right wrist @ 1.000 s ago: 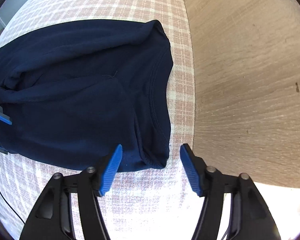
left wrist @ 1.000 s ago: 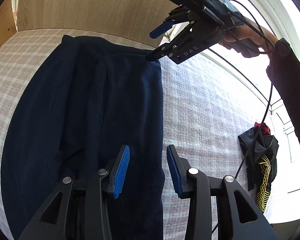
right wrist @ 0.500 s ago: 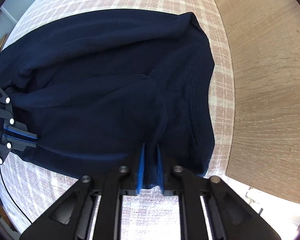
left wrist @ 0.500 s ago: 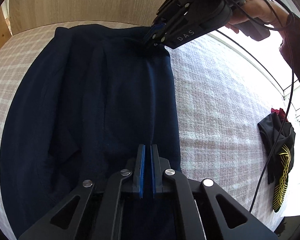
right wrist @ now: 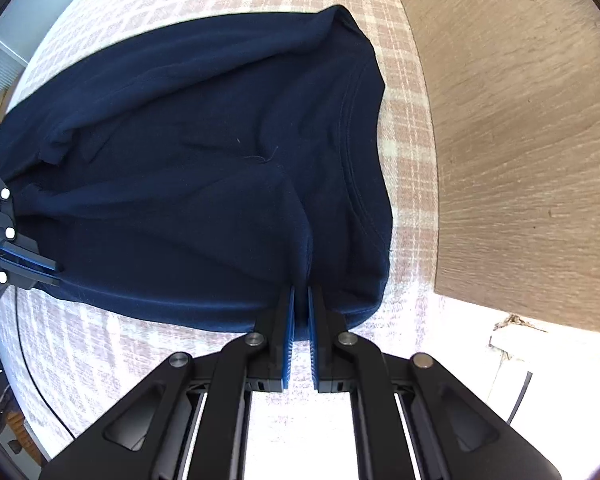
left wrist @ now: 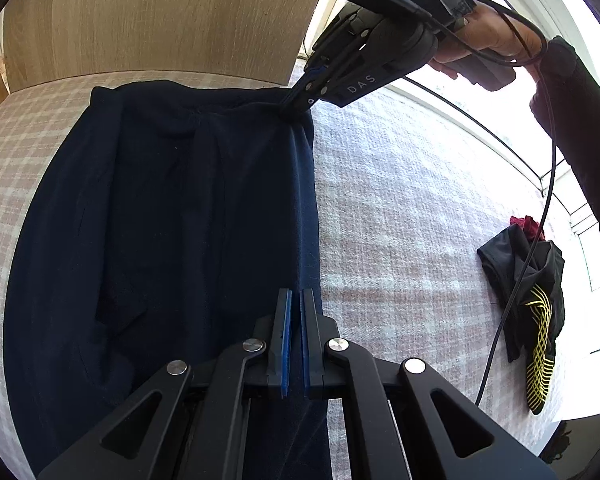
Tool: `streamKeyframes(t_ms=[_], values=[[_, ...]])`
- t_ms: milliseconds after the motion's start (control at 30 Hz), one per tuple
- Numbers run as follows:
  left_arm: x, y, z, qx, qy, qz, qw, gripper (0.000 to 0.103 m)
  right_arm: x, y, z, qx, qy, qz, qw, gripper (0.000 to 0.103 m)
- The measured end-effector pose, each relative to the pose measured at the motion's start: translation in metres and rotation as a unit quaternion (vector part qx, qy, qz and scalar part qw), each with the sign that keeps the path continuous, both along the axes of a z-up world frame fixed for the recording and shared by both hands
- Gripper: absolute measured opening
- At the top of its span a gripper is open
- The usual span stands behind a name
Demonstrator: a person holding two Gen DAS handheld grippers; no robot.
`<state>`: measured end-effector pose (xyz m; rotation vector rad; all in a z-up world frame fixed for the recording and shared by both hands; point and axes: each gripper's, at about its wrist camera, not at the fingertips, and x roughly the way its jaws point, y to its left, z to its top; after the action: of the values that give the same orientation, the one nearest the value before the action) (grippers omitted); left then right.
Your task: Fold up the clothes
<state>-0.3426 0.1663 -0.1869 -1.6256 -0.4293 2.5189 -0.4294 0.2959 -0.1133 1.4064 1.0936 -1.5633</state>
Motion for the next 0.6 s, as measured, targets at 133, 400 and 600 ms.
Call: streamKeyframes(t_ms=[133, 400, 600], values=[[0.008, -0.013, -0.004, 0.047, -0.013, 0.011, 0.9988, 0.011, -0.004, 0.002, 0.009, 0.004, 0.014, -0.019, 1.000, 0.022], [0.067, -0.082, 0.045, 0.010, 0.023, 0.075, 0.9969, 0.035, 0.040, 0.004, 0.056, -0.099, 0.009, -0.022, 0.995, 0.035], [0.102, -0.100, 0.022, 0.038, 0.006, 0.060, 0.9974, 0.035, 0.067, -0.063, 0.009, -0.059, -0.018, 0.037, 0.997, 0.038]])
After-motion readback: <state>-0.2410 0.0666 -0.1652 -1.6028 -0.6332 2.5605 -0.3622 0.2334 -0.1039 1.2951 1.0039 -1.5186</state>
